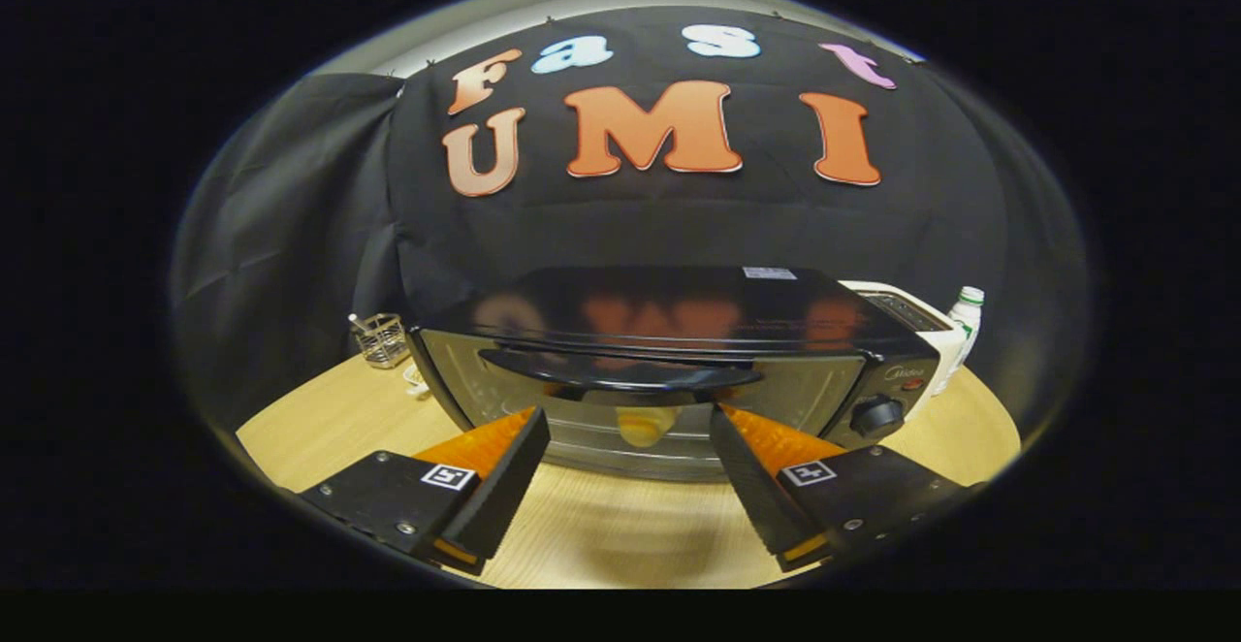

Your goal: Open the toaster oven, put the food inside, and close the toaster oven door.

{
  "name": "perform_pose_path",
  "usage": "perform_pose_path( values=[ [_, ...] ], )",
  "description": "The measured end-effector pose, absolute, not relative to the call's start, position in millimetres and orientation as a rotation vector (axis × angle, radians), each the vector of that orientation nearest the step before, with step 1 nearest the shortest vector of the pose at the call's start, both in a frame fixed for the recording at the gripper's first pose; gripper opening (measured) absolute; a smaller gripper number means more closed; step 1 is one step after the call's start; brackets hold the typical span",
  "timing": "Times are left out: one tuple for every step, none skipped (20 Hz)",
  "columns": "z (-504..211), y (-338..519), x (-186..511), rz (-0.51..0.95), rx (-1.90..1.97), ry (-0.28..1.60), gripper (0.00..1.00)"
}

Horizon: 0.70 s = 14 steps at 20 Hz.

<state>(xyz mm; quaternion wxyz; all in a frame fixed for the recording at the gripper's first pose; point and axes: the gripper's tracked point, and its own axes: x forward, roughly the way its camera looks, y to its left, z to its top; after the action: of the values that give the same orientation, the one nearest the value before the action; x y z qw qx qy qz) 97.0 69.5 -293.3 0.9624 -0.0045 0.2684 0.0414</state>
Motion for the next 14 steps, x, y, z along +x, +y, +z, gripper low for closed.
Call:
perform_pose_path(
  values=[
    [-281.6, 69.6, 97.4, 0.082, 0.007, 0.512, 0.99],
    [-283.2, 70.2, 90.1, 0.084, 0.042, 0.535, 0.99],
    [-277.8, 71.0, 83.7, 0.098, 0.083, 0.539, 0.98],
    [-265.8, 71.0, 80.9, 0.102, 0.106, 0.502, 0.99],
    [-249.6, 62.3, 79.8, 0.085, 0.093, 0.45, 0.98],
    [-231.6, 52.8, 77.4, 0.073, 0.073, 0.397, 0.98],
    [-214.3, 48.4, 70.7, 0.071, 0.06, 0.353, 0.97],
    [-196.1, 49.0, 62.7, 0.082, 0.054, 0.315, 0.97],
    [-181.1, 50.3, 54.1, 0.1, 0.06, 0.292, 0.97],
    [-167.7, 56.1, 42.9, 0.135, 0.081, 0.276, 0.97],
    [-154.7, 63.7, 31.4, 0.174, 0.109, 0.26, 0.97],
    [-140.0, 67.8, 20.2, 0.205, 0.126, 0.238, 0.97],
    [-125.6, 69.3, 11.6, 0.22, 0.124, 0.209, 0.97],
    [-113.6, 65.5, 6.3, 0.218, 0.11, 0.179, 0.97]
  ],
)
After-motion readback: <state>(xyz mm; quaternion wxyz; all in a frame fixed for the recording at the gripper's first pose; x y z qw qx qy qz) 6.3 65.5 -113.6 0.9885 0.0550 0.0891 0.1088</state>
